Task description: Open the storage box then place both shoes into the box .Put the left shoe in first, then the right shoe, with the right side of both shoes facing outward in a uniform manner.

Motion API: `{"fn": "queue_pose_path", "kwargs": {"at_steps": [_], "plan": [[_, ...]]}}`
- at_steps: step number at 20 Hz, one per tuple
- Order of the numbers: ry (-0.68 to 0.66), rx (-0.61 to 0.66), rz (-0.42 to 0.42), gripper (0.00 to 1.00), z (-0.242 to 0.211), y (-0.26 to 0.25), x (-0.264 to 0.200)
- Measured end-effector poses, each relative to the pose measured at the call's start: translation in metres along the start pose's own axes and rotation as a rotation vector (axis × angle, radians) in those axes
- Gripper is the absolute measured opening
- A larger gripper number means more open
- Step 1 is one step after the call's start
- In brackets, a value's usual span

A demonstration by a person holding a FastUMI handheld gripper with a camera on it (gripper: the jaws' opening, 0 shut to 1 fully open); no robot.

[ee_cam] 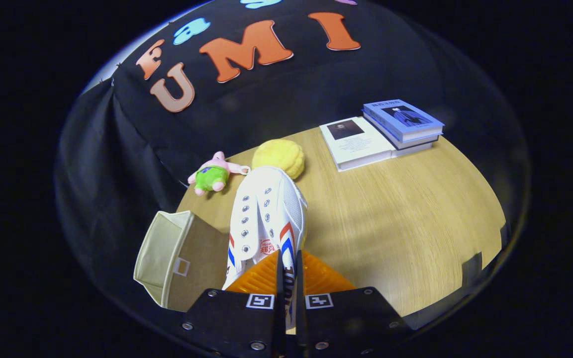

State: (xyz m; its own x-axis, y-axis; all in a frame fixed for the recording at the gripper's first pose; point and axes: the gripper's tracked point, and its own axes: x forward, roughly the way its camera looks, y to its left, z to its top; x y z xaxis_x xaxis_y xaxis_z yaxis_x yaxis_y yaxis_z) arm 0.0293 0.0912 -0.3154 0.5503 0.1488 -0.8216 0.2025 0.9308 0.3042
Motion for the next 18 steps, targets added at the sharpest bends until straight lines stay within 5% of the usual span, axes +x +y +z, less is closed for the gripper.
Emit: {"fn": "queue_pose_path", "kwargs": {"at_steps": [18], "plan": [[0.095, -0.241, 0.283, 0.08, -0.055, 0.234, 0.012]]}}
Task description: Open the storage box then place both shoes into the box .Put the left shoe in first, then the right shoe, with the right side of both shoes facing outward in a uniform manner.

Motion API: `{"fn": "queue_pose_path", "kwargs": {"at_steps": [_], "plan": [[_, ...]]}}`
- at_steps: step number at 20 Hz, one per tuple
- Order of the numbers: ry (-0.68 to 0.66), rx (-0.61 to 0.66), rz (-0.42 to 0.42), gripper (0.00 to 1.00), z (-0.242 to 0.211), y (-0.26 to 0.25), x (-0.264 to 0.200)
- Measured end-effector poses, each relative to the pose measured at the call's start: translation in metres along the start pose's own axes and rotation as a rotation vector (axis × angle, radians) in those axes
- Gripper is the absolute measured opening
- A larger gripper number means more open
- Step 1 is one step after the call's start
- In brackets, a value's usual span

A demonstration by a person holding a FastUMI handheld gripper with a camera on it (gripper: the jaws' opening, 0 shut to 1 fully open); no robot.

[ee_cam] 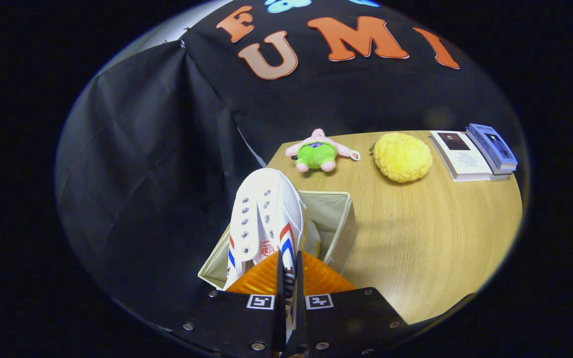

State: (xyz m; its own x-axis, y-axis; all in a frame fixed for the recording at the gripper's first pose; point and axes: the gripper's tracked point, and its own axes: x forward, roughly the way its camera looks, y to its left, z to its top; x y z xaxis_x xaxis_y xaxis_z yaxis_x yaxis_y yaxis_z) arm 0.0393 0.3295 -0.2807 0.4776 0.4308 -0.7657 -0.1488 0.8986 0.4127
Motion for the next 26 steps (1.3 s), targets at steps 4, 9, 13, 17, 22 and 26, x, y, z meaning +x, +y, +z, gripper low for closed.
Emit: {"fn": "queue_pose_path", "kwargs": {"at_steps": [4, 9, 13, 17, 22, 26], "plan": [[0.06, -0.014, 0.025, 0.08, -0.015, 0.016, 0.026], [0.02, 0.038, -0.064, 0.13, -0.011, -0.01, 0.041], [-0.092, 0.111, 0.009, 0.33, 0.02, -0.002, 0.023], [-0.144, 0.036, 0.005, 0.45, 0.026, -0.01, -0.015], [-0.293, -0.092, -0.066, 0.66, 0.041, -0.049, -0.071], [-0.408, -0.157, -0.128, 0.78, 0.05, -0.096, -0.118]]}}
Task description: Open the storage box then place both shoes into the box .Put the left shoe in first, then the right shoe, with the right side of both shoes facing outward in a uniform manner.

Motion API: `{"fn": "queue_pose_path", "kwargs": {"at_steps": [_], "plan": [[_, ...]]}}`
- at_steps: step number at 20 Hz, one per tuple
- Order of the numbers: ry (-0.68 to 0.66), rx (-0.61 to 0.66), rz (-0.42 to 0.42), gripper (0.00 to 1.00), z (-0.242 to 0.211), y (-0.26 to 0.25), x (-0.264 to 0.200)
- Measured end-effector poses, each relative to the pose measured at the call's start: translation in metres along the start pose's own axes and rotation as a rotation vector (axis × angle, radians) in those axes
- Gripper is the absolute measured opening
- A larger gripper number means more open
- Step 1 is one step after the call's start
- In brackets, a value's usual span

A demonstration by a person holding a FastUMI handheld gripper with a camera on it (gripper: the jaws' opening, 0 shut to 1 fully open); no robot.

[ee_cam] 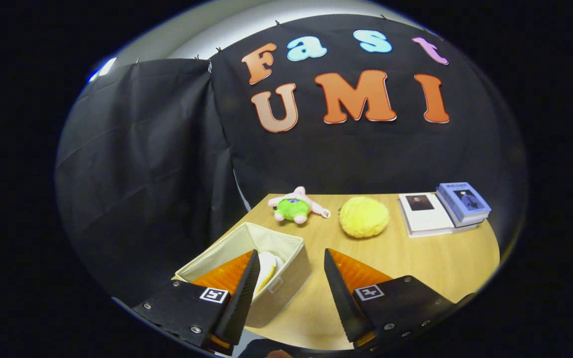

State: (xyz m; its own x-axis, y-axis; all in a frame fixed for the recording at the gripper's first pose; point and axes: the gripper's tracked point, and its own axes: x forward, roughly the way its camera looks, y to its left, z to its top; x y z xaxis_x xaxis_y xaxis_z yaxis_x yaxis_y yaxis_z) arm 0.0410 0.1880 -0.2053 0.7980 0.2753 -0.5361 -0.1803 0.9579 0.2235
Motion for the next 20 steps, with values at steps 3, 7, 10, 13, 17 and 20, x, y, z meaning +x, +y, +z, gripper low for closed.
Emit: {"fn": "queue_pose_path", "kwargs": {"at_steps": [3, 7, 10, 13, 17, 20], "plan": [[-0.065, 0.015, -0.02, 0.8, 0.007, -0.044, -0.025], [-0.175, -0.029, -0.106, 0.83, 0.023, -0.113, -0.052], [-0.225, -0.074, -0.149, 0.84, 0.024, -0.148, -0.069], [-0.296, -0.126, -0.2, 0.86, 0.029, -0.178, -0.087], [-0.377, -0.141, -0.251, 0.88, 0.034, -0.203, -0.111], [-0.419, -0.157, -0.252, 0.93, 0.039, -0.203, -0.129]]}}
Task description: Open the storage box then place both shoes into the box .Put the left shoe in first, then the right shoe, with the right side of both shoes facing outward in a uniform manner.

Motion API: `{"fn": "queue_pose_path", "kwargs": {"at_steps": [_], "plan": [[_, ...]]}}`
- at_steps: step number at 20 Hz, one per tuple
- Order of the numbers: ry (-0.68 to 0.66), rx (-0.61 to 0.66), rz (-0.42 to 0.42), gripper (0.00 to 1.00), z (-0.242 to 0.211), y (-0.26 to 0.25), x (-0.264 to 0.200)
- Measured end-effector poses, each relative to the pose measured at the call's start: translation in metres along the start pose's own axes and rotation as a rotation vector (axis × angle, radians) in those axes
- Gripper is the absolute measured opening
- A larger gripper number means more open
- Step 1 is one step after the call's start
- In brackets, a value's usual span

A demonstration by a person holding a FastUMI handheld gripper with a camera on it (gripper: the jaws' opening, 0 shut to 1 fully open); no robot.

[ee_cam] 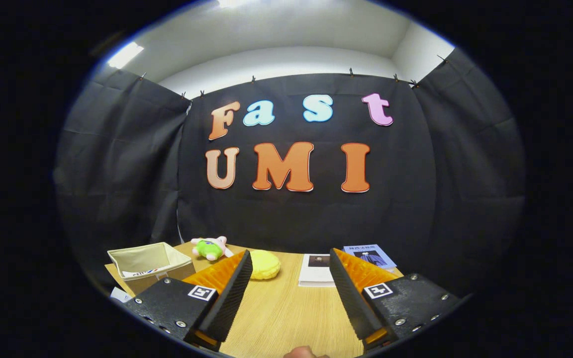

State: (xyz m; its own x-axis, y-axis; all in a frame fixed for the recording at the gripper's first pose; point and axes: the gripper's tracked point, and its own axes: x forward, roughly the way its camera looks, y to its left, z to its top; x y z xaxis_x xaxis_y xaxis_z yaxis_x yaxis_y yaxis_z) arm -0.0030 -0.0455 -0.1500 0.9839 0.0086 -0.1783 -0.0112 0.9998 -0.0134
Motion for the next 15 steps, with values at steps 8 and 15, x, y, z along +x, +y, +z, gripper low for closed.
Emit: {"fn": "queue_pose_path", "kwargs": {"at_steps": [8, 15], "plan": [[-0.083, -0.016, -0.051, 0.97, 0.029, -0.007, -0.029], [-0.157, -0.041, -0.067, 0.97, 0.055, -0.005, -0.04]]}}
